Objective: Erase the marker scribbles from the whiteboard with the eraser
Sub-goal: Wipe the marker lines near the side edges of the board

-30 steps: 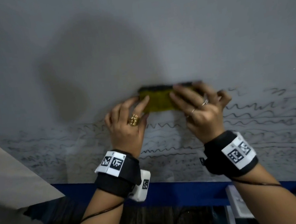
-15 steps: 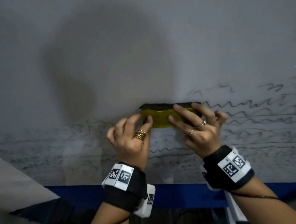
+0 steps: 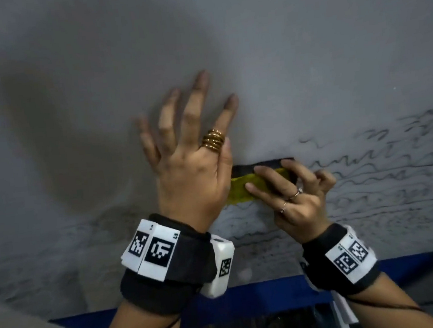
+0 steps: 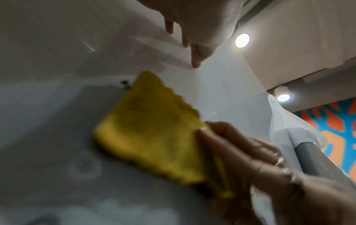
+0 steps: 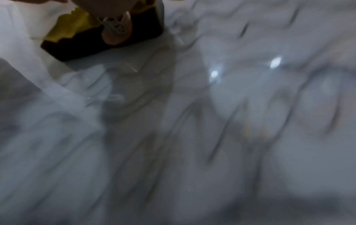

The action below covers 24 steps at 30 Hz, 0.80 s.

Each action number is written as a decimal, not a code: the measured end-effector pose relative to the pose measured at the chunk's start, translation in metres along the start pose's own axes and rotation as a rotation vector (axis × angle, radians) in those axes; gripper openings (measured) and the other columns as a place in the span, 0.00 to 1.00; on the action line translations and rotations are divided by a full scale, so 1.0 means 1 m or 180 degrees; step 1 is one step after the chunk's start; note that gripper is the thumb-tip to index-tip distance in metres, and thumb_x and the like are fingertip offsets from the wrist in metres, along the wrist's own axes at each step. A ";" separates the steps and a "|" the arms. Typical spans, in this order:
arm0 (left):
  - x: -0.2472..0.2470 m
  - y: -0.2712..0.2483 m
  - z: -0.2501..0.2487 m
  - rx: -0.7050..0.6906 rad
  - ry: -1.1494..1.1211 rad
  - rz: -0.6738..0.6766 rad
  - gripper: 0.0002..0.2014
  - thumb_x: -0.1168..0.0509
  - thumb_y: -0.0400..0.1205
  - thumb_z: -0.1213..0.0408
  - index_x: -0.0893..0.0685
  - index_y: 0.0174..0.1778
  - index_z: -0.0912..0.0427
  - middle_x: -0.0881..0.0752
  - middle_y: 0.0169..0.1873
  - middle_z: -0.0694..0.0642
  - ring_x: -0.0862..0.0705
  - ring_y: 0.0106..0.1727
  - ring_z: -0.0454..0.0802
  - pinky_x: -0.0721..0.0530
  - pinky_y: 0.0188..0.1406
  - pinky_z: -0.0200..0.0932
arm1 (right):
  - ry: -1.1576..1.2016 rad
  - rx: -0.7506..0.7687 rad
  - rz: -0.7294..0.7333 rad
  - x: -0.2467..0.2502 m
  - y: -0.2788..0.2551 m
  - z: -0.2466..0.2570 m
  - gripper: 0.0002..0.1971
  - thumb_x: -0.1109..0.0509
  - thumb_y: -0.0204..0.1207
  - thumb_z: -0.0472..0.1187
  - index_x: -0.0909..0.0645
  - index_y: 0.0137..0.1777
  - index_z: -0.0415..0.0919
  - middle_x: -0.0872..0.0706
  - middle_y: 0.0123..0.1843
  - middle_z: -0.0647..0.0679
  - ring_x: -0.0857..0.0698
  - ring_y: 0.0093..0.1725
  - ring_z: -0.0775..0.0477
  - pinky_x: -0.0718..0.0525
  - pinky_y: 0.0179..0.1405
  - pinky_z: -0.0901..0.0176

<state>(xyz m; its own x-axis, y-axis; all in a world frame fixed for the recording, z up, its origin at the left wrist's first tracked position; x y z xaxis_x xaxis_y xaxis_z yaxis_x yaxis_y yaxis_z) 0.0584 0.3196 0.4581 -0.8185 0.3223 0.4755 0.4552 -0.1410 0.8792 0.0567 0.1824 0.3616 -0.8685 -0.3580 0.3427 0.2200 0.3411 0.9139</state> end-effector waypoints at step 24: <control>-0.035 -0.002 -0.001 0.0135 -0.0132 0.0546 0.30 0.42 0.75 0.55 0.34 0.76 0.46 0.51 0.81 0.54 0.55 0.80 0.62 0.62 0.62 0.84 | -0.0378 -0.1380 -0.0227 0.010 -0.018 -0.024 0.27 0.31 0.73 0.45 0.30 0.73 0.51 0.32 0.66 0.42 0.27 0.57 0.41 0.24 0.58 0.47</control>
<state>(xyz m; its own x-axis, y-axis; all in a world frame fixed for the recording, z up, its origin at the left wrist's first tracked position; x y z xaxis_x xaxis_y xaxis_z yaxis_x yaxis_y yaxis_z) 0.0861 0.3075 0.4396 -0.7129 0.3354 0.6159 0.6020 -0.1580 0.7827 0.0549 0.1518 0.3541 -0.9276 -0.2565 0.2715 0.3015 -0.0853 0.9497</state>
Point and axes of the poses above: each hand's wrist, its own y-axis towards the middle knuckle, its own x-axis out of the back of the hand, z = x × y, the point moved 10 cm from there along y, towards the middle knuckle
